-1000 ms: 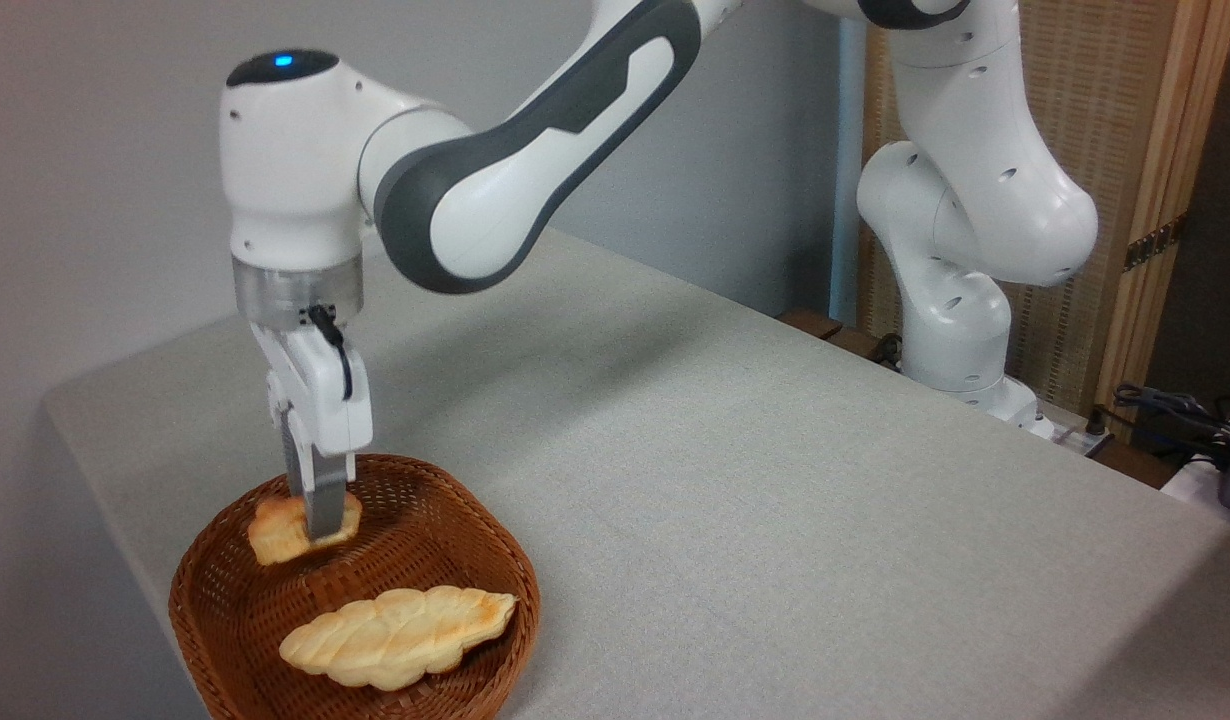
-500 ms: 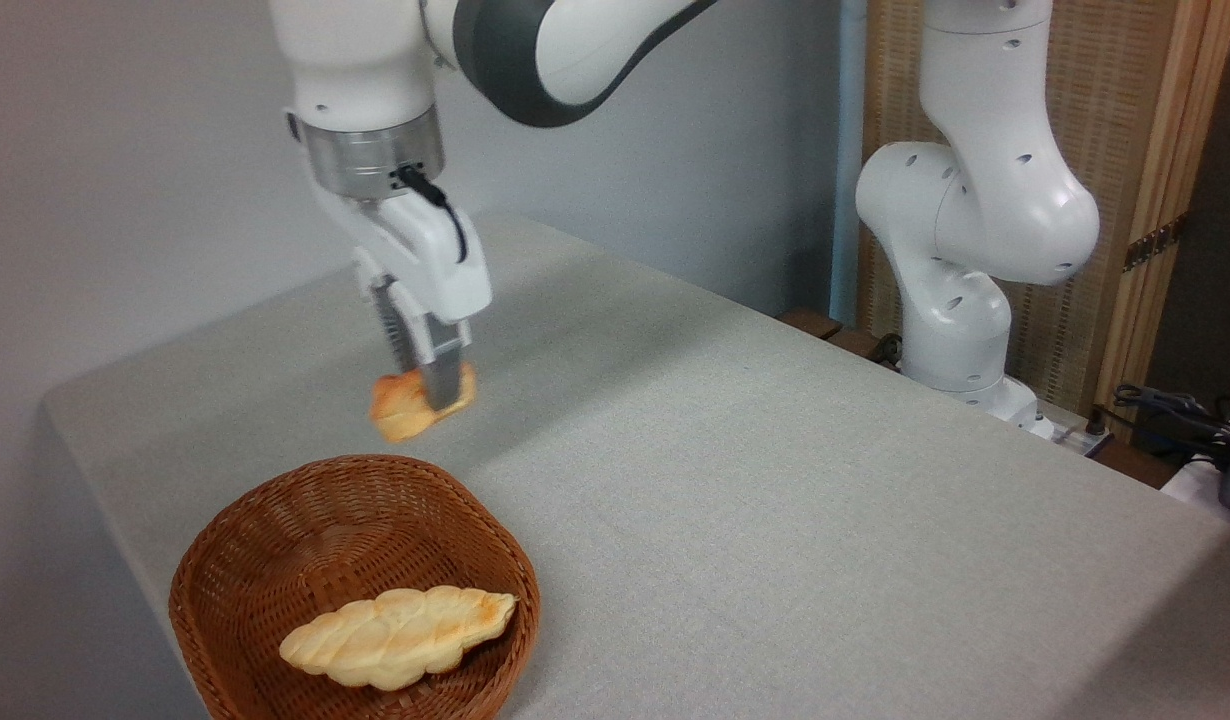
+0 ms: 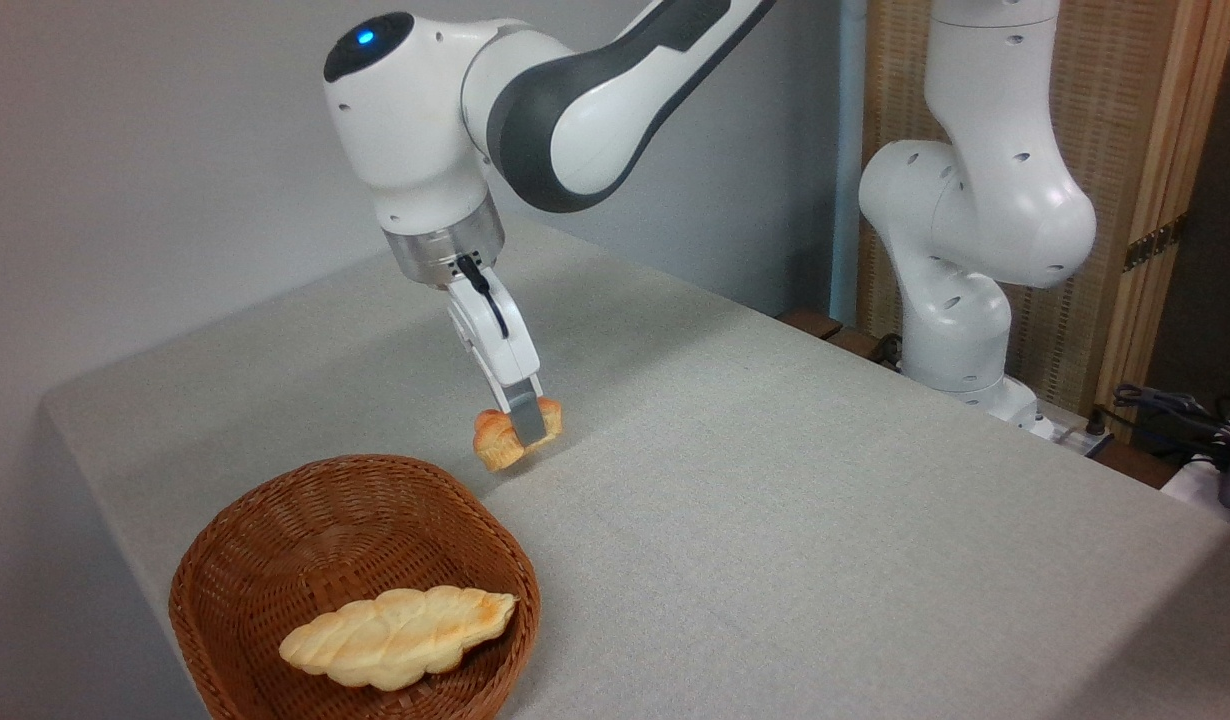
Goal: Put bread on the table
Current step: 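Lower the bun onto the table surface beside the basket, then open the gripper to release the bun and raise it away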
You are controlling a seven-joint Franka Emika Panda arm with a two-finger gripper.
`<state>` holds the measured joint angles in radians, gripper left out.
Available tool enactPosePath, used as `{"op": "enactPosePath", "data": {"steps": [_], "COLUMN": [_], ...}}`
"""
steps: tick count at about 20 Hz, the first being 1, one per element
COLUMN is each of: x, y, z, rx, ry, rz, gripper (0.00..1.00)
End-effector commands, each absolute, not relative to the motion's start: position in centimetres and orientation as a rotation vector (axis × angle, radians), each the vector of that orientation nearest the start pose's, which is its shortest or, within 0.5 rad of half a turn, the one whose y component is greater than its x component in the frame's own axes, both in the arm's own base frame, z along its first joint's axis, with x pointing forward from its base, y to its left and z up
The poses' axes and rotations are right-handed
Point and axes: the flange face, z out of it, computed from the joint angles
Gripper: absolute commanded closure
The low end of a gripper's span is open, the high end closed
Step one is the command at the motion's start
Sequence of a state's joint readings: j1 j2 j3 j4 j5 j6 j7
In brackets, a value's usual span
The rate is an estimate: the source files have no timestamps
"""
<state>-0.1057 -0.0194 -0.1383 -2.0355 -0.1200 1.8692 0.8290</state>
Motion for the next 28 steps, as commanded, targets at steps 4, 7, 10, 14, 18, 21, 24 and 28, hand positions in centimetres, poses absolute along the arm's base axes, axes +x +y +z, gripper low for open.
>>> {"op": "enactPosePath", "data": {"steps": [4,7,10,14,18,21,24,28], "x": [50.7,50.6,50.6,51.1,53.9,55.6,56.6,57.5], "y": [-13.7,-13.6,-13.6,-13.3,-9.3,-6.9,-6.7,-6.0], "z": [44.4,44.6,44.8,46.5,55.3,60.1,61.8,62.2], "rx": [-2.815,-2.817,-2.817,-2.819,-2.864,-2.921,-2.959,-2.939], "ry": [1.661,1.657,1.655,1.647,1.499,1.308,1.201,1.151], "rz": [0.164,0.167,0.162,0.150,-0.006,-0.154,-0.193,-0.051], "gripper": [0.00,0.00,0.00,0.00,0.00,0.00,0.00,0.00]}}
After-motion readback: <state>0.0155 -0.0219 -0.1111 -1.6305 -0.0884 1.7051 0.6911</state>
